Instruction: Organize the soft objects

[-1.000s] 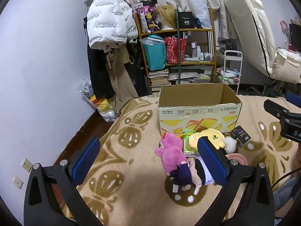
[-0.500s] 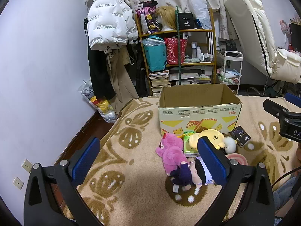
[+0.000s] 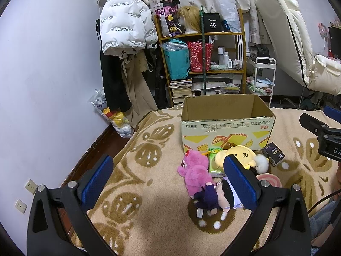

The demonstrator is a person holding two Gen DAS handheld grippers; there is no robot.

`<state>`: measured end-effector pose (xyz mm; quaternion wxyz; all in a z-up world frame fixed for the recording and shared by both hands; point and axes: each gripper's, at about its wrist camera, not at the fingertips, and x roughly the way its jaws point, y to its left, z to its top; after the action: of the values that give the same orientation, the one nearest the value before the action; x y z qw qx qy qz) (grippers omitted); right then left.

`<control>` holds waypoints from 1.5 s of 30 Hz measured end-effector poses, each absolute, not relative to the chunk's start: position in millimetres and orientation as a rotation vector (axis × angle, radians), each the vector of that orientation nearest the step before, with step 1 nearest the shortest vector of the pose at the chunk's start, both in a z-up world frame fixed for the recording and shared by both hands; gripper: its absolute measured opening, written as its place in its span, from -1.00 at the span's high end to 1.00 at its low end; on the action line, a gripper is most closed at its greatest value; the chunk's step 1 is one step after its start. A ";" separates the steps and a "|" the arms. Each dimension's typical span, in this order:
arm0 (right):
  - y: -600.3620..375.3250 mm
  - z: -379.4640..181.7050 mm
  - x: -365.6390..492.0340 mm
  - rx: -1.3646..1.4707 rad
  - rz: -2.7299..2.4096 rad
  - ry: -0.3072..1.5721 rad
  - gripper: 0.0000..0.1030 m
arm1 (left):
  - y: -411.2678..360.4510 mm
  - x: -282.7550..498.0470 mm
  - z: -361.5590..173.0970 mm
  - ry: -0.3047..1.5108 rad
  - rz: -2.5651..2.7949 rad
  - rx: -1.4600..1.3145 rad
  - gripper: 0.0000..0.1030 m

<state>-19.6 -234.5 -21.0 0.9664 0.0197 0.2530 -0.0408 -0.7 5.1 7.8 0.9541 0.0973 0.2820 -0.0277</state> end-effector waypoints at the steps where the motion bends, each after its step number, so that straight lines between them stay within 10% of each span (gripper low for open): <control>1: -234.4 -21.2 -19.6 0.040 -0.083 0.513 -1.00 | 5.4 -0.6 8.1 0.573 -0.057 0.197 -0.98; 45: -229.0 -37.6 -18.5 0.038 -0.079 0.533 -1.00 | 8.3 0.6 1.9 0.579 -0.052 0.197 -0.98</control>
<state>-18.5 -229.0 -37.6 0.9637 0.0189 0.2633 -0.0390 0.6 8.3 1.9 0.9533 0.0971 0.2850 -0.0256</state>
